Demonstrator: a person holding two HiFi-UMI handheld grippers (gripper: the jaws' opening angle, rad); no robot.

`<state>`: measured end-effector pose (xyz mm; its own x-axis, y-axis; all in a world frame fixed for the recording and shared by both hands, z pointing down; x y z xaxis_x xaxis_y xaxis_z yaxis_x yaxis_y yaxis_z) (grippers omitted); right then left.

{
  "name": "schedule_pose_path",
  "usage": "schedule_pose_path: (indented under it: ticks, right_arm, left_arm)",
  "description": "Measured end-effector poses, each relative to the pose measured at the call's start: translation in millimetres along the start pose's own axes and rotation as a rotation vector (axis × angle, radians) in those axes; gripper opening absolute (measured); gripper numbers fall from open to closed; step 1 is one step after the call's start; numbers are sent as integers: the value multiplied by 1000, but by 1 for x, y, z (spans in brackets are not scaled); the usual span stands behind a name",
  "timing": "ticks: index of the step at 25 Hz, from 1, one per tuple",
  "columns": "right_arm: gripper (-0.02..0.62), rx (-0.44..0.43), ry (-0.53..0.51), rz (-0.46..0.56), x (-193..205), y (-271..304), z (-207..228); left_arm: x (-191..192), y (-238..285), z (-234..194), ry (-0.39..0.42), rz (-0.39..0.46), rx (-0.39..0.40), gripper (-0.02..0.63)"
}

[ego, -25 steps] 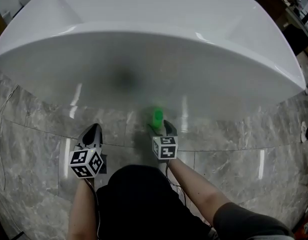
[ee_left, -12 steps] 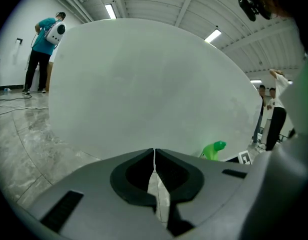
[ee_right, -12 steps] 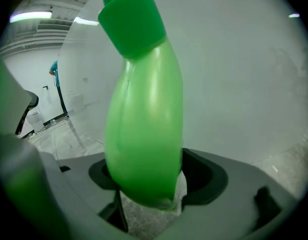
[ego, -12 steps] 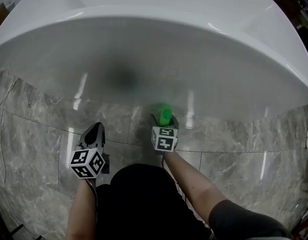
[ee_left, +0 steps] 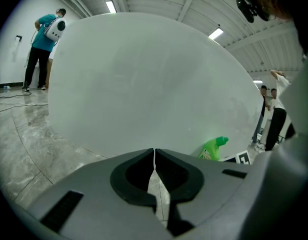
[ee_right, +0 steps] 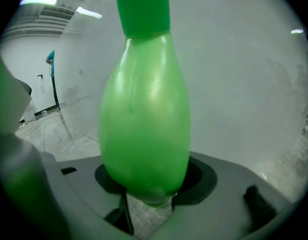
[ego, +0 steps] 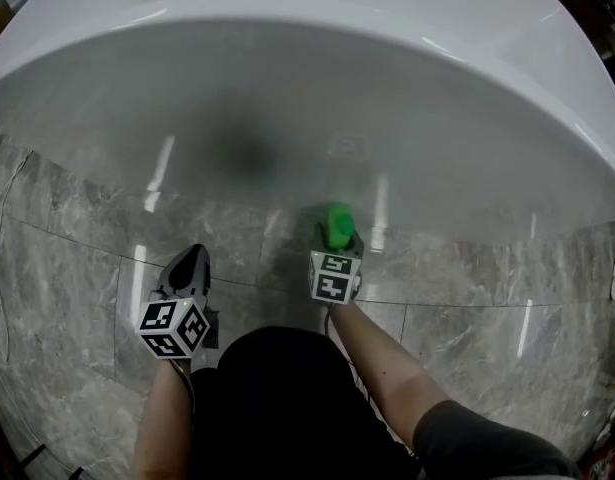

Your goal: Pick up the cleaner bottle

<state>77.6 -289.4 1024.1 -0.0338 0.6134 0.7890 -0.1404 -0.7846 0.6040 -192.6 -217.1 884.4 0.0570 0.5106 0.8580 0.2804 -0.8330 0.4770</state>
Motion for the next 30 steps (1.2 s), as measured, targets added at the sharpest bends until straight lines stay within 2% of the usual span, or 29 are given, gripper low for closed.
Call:
schedule_pose_path:
  ticks: [6, 10, 12, 16, 23, 26, 28, 30]
  right_arm:
    - [210, -80, -40, -20, 1, 0, 3]
    - [204, -207, -26, -39, 1, -3, 1]
    - [201, -283, 52, -43, 1, -6, 0]
    - [198, -421, 272, -26, -5, -16, -8]
    - [195, -660, 598, -13, -32, -53, -50]
    - [195, -712, 677, -21, -62, -80, -70]
    - [195, -737, 685, -34, -89, -104, -84]
    - [195, -761, 675, -46, -118, -128, -96]
  left_arm:
    - [3, 3, -1, -19, -3, -7, 18]
    - [3, 0, 3, -5, 3, 4, 18]
    - [3, -1, 5, 4, 7, 7, 18]
    - [2, -7, 2, -8, 12, 4, 18]
    - [3, -32, -6, -62, 8, -26, 18]
    - [-8, -58, -6, -93, 7, -47, 18]
    - [-22, -82, -4, -117, 27, -65, 18]
    - [-44, -104, -2, -107, 50, -75, 18]
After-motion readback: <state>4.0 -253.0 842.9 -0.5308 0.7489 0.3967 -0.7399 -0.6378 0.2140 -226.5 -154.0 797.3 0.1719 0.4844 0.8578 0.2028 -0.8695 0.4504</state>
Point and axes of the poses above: the fingertips, and each gripper's own axes: y forward along the fingers, z to its right, x out of its underside, the point moved 4 cm from there along -y, backward along the fingers, and after that the axes turned 6 degrees about y, right-handed, at the moved point
